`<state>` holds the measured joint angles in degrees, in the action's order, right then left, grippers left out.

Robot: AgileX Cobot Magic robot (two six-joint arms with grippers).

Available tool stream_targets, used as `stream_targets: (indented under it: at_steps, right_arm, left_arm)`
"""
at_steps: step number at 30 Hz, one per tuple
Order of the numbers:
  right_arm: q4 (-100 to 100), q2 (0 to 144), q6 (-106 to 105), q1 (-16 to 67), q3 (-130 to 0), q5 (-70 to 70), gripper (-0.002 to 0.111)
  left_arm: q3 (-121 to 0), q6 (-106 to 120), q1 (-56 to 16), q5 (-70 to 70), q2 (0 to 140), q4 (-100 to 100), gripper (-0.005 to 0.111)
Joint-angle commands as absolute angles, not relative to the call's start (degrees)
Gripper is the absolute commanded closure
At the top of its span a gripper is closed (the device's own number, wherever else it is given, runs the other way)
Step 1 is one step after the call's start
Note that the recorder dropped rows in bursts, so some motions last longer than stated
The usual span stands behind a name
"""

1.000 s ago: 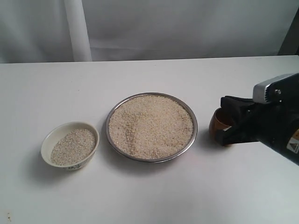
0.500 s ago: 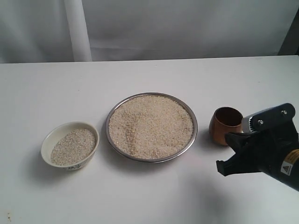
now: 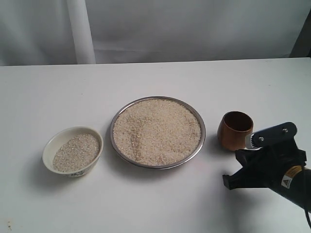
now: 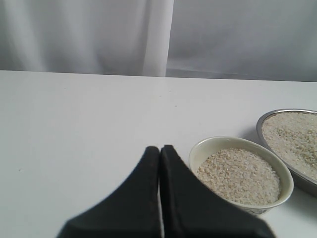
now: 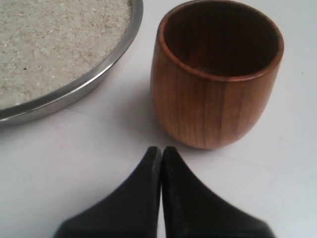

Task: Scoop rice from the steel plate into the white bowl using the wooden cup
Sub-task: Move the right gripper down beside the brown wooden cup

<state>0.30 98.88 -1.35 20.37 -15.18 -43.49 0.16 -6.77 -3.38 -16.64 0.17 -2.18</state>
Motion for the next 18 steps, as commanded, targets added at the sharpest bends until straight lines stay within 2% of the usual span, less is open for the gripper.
stream_targets:
  at_steps: [1,4,7,10,12,13,16,18]
  right_arm:
    - [1.1,99.6,-2.4,19.9,-14.8,-45.6,0.108]
    - [1.7,99.6,-2.4,19.9,-14.8,-45.1,0.108]
    - [2.1,99.6,-2.4,19.9,-14.8,-43.4,0.098]
    - [2.1,99.6,-2.4,19.9,-14.8,-43.0,0.075]
    - [2.1,99.6,-2.4,19.9,-14.8,-44.2,0.054]
    - [2.1,99.6,-2.3,19.9,-14.8,-44.5,0.039]
    - [2.1,99.6,-2.2,19.9,-14.8,-44.7,0.01]
    - [2.1,99.6,-2.2,19.9,-14.8,-44.7,0.003]
  left_arm:
    - [0.0,-7.0,-3.6,-16.4,0.0,-1.8,0.107]
    - [0.0,-7.0,-3.6,-16.4,0.0,-1.8,0.107]
    - [0.0,-7.0,-3.6,-16.4,0.0,-1.8,0.107]
    - [0.0,-7.0,-3.6,-16.4,0.0,-1.8,0.107]
    - [0.0,-7.1,-3.6,-16.4,0.0,-1.8,0.107]
    - [0.0,-7.1,-3.6,-16.4,0.0,-1.8,0.107]
    - [0.0,-7.1,-3.6,-16.4,0.0,-1.8,0.107]
    - [0.0,-7.1,-3.6,-16.4,0.0,-1.8,0.107]
